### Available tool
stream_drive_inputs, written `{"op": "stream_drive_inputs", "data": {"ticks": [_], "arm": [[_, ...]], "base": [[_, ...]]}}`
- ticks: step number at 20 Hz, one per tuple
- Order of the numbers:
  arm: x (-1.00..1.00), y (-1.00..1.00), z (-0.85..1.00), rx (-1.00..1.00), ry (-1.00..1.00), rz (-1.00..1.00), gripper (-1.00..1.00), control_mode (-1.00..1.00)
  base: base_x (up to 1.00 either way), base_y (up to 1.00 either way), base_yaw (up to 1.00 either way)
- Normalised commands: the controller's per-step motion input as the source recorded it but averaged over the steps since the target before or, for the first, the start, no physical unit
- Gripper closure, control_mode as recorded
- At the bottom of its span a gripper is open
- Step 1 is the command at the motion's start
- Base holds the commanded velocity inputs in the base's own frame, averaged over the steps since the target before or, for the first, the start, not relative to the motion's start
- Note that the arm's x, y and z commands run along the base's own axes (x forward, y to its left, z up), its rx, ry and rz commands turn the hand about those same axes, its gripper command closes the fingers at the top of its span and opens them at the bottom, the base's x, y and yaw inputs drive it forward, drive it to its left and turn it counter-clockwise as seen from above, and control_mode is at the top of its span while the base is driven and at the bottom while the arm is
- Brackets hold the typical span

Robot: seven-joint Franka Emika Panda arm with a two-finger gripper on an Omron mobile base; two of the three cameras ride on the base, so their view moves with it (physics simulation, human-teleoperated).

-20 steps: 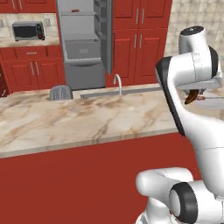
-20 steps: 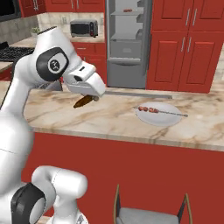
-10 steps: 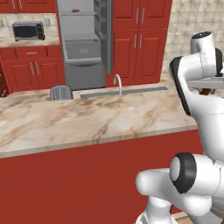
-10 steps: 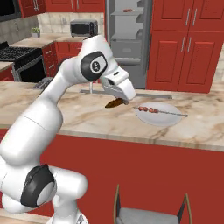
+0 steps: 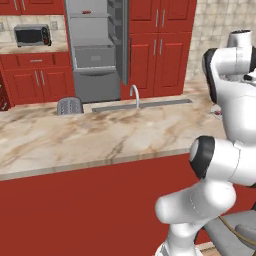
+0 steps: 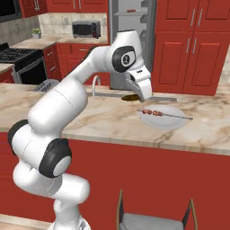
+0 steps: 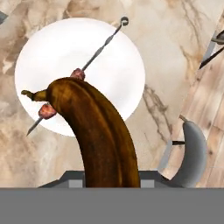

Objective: Pick up each banana from the fridge and place one banana on each plate on the dining counter.

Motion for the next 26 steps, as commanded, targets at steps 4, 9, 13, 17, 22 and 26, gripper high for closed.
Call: {"op": "stream_drive_inputs", "data": {"ticks": [4,9,13,17,22,26], "arm": [[0.41,-0.46,-0.13,0.06,0.07,-0.25,1.0,-1.0],[0.27,-0.36,-0.62,0.0,0.0,-0.17,1.0,-1.0],[0.04,-0.34,-0.66,0.0,0.0,-0.15,1.0,-1.0],[0.0,-0.15,-0.47,0.0,-0.01,-0.16,1.0,-1.0],[0.11,0.0,-0.31,0.0,-0.01,-0.11,1.0,-1.0],[0.08,-0.06,-0.25,0.0,-0.01,-0.08,1.0,-1.0]], "base": [[0.0,0.0,0.0],[0.0,0.0,0.0],[0.0,0.0,0.0],[0.0,0.0,0.0],[0.0,0.0,0.0],[0.0,0.0,0.0]]}}
